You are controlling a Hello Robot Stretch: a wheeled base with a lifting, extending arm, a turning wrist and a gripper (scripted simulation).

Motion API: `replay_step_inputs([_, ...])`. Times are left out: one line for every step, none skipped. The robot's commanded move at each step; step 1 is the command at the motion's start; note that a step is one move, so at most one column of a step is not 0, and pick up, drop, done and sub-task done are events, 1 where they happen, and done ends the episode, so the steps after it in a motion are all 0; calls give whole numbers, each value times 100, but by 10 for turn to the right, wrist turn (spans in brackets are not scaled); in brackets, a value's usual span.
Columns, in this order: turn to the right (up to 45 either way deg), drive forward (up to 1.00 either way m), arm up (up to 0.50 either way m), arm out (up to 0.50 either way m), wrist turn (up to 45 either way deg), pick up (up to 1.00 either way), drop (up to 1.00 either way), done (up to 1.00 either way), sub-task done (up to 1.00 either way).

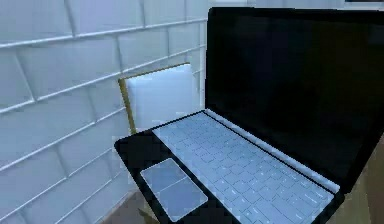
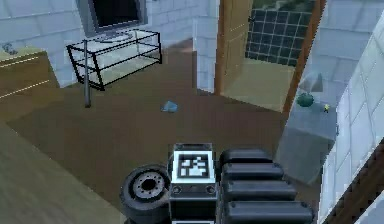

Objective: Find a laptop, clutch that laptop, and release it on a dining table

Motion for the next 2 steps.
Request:
replay_step_inputs([450,0,0,0,0,0,0,0,0])
replay_step_inputs([450,0,0,0,0,0,0,0,0])
